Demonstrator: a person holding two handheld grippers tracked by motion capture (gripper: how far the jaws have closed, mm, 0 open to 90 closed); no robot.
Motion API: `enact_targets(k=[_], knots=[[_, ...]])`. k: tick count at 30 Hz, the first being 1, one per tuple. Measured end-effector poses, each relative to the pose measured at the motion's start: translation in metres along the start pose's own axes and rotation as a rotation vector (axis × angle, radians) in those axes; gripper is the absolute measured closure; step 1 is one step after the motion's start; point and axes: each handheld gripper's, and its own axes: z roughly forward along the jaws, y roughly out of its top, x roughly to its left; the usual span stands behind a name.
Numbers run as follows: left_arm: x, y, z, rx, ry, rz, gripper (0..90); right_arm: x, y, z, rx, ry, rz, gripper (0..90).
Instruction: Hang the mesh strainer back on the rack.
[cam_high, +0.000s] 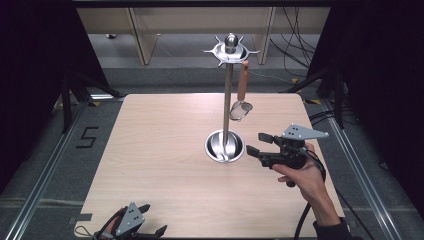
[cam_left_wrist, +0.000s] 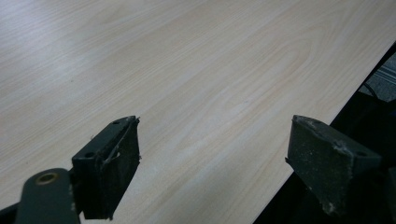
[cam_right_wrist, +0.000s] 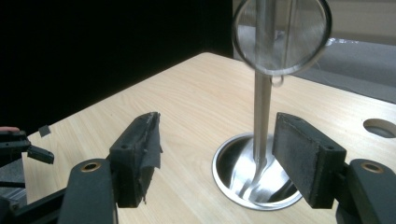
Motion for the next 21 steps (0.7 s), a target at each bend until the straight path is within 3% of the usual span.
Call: enact_targets(k=[3,5,8,9,10,11,12,13,14,15,16,17,18,21], knots=[[0.0,-0.002,-0.001,-0.001,-0.002,-0.005,16.4,0.002,-0.003,-0.001,0.008,-0.016,0.019,32.3],[0.003,-0.001,-0.003,0.012,0.011,0.025,16.4,0.004,-0.005,-0.001,0.011,-0.019,0.034,31.9],[0.003,0.0,-0.003,-0.004,0.008,0.037,16.4,0.003,-0.009,0.0,0.008,-0.029,0.013,31.6],[0.001,-0.001,-0.002,-0.019,0.002,0.015,16.4,0.003,-0.01,0.0,0.026,-0.018,0.017,31.4],[0.002,-0.001,-0.003,0.011,0.006,0.023,16.4,0.002,-0.011,0.0,0.015,-0.028,0.005,31.3],[0.001,-0.001,-0.002,0.006,0.005,0.013,16.4,0.002,-0.012,0.0,0.021,-0.031,-0.003,31.3],[0.0,-0.001,-0.002,-0.008,-0.002,-0.002,16.4,0.003,-0.013,-0.001,0.031,-0.022,0.019,31.2],[0.001,-0.001,-0.003,0.011,0.007,0.02,16.4,0.001,-0.014,-0.001,0.034,-0.021,0.009,31.1],[-0.001,-0.002,-0.001,-0.017,-0.001,-0.012,16.4,0.002,-0.015,-0.001,0.04,-0.031,0.022,31.0],[-0.001,-0.002,-0.002,-0.017,0.001,-0.01,16.4,0.0,-0.016,-0.001,0.036,-0.034,-0.008,30.9],[0.0,-0.002,-0.002,-0.012,0.005,-0.004,16.4,0.002,-0.018,-0.001,0.046,-0.027,0.025,30.9],[0.0,-0.002,-0.002,-0.013,0.005,-0.006,16.4,0.0,-0.019,0.0,0.032,-0.041,-0.004,30.9],[0.0,-0.002,-0.002,-0.012,0.004,-0.004,16.4,0.002,-0.02,-0.001,0.047,-0.033,0.019,30.9],[0.001,-0.001,-0.003,0.009,0.006,0.02,16.4,0.001,-0.023,-0.001,0.058,-0.029,0.014,30.8]])
